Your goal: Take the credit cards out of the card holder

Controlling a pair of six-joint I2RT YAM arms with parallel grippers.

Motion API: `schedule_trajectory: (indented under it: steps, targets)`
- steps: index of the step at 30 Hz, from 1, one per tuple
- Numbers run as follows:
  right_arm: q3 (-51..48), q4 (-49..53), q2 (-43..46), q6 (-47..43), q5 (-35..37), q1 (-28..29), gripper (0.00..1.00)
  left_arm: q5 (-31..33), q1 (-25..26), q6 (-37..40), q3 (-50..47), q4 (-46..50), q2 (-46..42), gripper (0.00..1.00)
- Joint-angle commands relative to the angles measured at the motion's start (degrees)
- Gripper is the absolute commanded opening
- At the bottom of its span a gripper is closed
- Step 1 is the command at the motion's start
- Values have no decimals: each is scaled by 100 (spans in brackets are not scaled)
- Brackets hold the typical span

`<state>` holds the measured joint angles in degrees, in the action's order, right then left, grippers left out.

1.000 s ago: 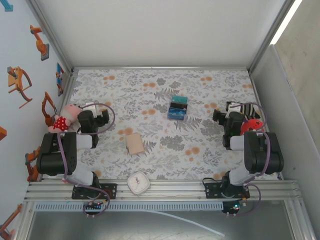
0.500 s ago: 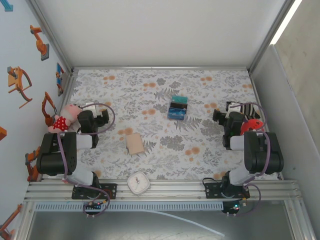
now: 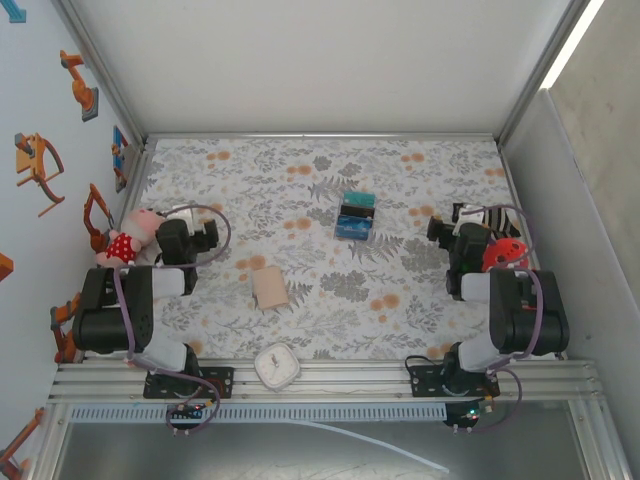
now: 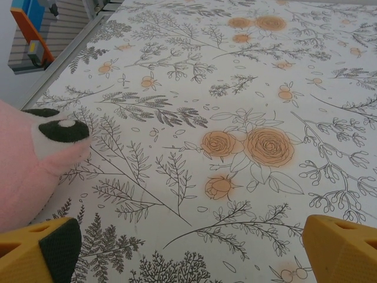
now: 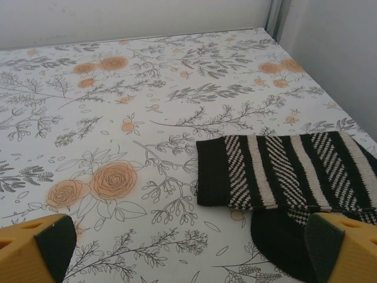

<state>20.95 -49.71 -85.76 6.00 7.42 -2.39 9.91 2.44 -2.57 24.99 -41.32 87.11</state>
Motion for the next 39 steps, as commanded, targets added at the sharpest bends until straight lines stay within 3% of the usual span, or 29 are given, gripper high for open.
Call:
schedule_trajectory:
  steps: [1,5,10,13,18,28,39]
  targets:
    - [-41,161,320,67,182,-12,98,346,191,86,533,867,-320,97]
    - [-30,402,585,80,264,-9,96,984,585,245,952,1666,-418,97]
    - [-8,829,1060,93,336,-15,95,1096,881,-99,1027,2328,-831,97]
    - [120,1337,1392,200,375,-15,95,1513,1128,-128,1132,2903,-1142,97]
    - [478,2251,1716,362,304,10,95,1381,1285,-601,997,3491,-1912,97]
    - [1033,3653,1988,543,404,422,99,502,1402,-1891,845,4603,-3126,97]
    - [1803,5516,2274,961,1027,1283,100,580,2341,-3797,820,6393,-3914,97]
